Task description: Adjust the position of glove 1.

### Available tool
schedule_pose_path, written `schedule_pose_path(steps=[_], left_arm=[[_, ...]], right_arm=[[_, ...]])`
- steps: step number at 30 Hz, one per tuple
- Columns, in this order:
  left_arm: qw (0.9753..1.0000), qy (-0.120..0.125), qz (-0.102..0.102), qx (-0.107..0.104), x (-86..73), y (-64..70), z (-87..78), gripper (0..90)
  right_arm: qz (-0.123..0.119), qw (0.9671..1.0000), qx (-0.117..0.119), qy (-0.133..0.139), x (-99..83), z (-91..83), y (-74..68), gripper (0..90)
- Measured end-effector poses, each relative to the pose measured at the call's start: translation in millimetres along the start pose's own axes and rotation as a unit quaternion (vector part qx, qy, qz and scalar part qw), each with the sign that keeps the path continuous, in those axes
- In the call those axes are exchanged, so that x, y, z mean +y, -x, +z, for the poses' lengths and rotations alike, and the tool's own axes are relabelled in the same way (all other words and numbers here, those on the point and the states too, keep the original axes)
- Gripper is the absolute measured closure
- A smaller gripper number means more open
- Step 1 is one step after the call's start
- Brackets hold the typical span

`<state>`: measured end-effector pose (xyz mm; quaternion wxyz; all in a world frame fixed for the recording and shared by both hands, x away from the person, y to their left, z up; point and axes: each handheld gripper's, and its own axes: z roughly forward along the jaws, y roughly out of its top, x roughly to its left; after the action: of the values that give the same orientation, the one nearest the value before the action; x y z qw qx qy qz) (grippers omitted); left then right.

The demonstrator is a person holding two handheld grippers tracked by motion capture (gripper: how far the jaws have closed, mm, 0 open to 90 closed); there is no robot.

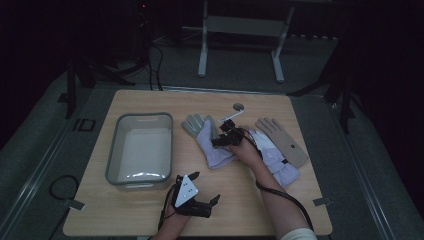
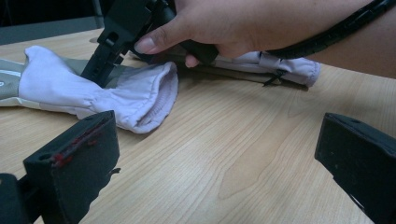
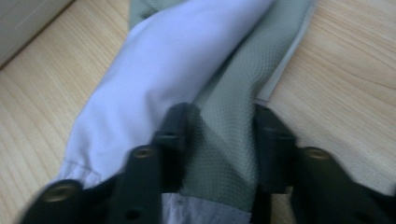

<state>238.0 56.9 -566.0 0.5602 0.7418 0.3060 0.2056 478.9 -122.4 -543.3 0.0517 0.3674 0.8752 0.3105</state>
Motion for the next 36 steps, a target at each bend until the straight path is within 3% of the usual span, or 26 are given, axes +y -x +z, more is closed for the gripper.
schedule_pose_path(steps=[2, 4, 11, 13, 17, 21, 22, 25, 27, 31, 32, 36], left_arm=[[1.0000, 0.000, 0.000, 0.000, 0.0, -0.1, 0.0, 0.0], [1.0000, 0.000, -0.002, 0.000, 0.0, -0.3, 0.0, 0.0], [1.0000, 0.000, -0.003, 0.002, 0.0, -0.1, -0.1, 0.0], [1.0000, 0.000, -0.002, 0.003, 0.0, 0.0, -0.2, 0.0], [1.0000, 0.001, 0.001, 0.005, 0.0, 0.4, -0.2, 0.0], [1.0000, 0.001, 0.003, 0.005, 0.0, 0.4, -0.5, 0.0], [1.0000, 0.002, 0.003, 0.005, -0.1, 0.6, -0.5, 0.0], [1.0000, 0.002, 0.005, 0.005, -0.1, 1.2, -0.4, 0.0], [1.0000, 0.002, 0.004, 0.005, -0.1, 1.1, -0.4, 0.0], [1.0000, 0.001, 0.006, 0.006, -0.1, 1.5, -0.4, 0.0], [1.0000, 0.001, 0.006, 0.006, 0.0, 1.6, -0.4, 0.0], [1.0000, 0.000, 0.005, 0.006, 0.0, 1.0, -0.4, 0.0]], right_arm=[[0.000, 1.0000, -0.005, 0.003, -0.7, -1.3, -4.1, 75.7], [0.007, 0.9997, -0.020, 0.009, -1.5, -3.6, -10.9, 79.6], [0.060, 0.9956, -0.046, 0.056, -6.9, -33.8, -34.8, 81.7], [0.055, 0.9940, -0.066, 0.068, -9.2, -45.3, -43.2, 81.7], [0.095, 0.9884, -0.061, 0.102, -20.8, -68.8, -52.7, 81.8], [0.105, 0.9856, -0.064, 0.116, -38.4, -83.4, -62.1, 81.8], [0.118, 0.9838, -0.060, 0.121, -44.3, -85.3, -62.3, 81.7], [0.147, 0.9799, -0.055, 0.124, -62.6, -86.7, -61.9, 81.8], [0.147, 0.9795, -0.064, 0.121, -71.3, -84.0, -63.7, 81.7], [0.158, 0.9799, -0.053, 0.110, -85.6, -71.5, -62.4, 81.6], [0.165, 0.9790, -0.045, 0.110, -87.6, -68.5, -61.2, 81.6], [0.180, 0.9761, -0.059, 0.108, -92.5, -60.0, -56.9, 81.1]])
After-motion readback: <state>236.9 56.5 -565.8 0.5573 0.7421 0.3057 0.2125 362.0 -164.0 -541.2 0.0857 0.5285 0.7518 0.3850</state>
